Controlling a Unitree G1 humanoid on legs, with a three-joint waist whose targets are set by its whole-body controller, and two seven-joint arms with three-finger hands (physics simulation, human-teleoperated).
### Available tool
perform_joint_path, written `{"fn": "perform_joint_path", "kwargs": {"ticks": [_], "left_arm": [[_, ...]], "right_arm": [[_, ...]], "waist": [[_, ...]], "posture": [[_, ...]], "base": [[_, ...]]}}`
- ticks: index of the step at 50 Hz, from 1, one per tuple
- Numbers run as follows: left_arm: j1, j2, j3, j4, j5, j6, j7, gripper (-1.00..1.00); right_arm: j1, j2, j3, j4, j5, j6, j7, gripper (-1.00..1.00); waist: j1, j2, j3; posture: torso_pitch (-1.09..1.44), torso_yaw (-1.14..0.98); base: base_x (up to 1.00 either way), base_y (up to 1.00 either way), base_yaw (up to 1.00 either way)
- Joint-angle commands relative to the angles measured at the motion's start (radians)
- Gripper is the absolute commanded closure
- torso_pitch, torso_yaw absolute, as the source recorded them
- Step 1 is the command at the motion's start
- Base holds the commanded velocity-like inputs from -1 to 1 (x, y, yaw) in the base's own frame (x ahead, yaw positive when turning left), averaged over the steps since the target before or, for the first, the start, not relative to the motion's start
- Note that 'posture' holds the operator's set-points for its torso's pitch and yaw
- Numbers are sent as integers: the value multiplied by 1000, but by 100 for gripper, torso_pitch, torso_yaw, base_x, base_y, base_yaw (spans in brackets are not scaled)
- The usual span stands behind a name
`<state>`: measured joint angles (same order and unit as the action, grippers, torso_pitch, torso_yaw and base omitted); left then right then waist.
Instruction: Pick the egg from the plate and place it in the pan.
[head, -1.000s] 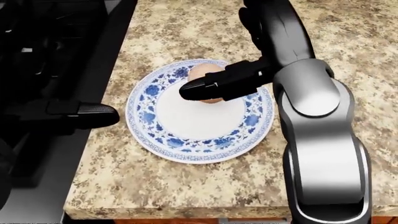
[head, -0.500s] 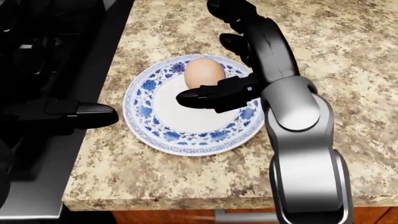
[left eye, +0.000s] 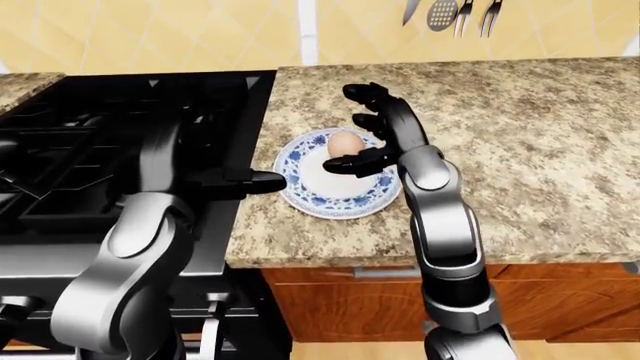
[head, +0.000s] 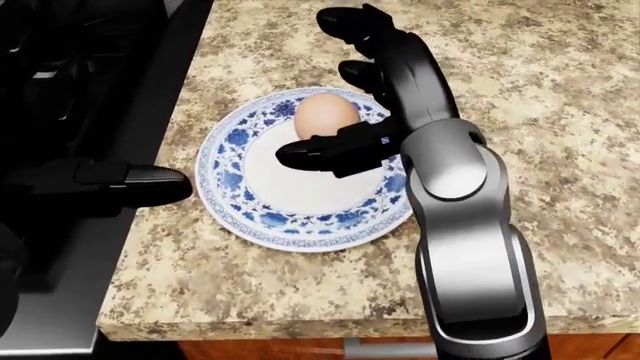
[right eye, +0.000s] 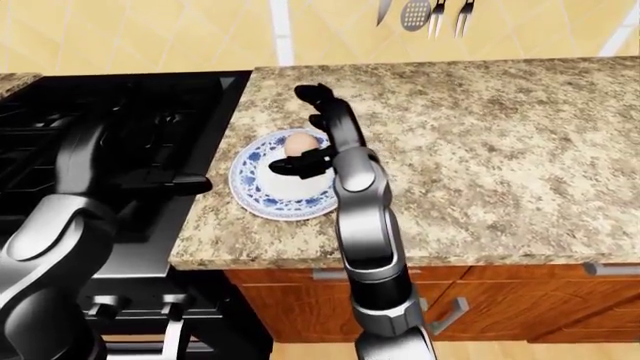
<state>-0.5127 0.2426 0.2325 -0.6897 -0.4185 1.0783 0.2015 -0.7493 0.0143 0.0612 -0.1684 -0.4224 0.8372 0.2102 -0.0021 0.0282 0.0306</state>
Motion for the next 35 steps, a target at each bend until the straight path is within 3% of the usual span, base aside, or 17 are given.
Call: {"fn": "perform_joint_path", "kwargs": {"ticks": [1, 35], "left_arm": [[-25, 8, 7, -24, 3, -32, -1, -100], [-26, 5, 5, -28, 5, -27, -1, -100]], "right_arm": [[-35, -2, -3, -22, -1, -39, -12, -51], [-26, 2, -8, 111, 24, -140, -56, -47]], "waist": [[0, 3, -25], [-1, 2, -25]], "posture": [[0, 0], [0, 0]], "base": [[0, 0, 0], [0, 0, 0]]}}
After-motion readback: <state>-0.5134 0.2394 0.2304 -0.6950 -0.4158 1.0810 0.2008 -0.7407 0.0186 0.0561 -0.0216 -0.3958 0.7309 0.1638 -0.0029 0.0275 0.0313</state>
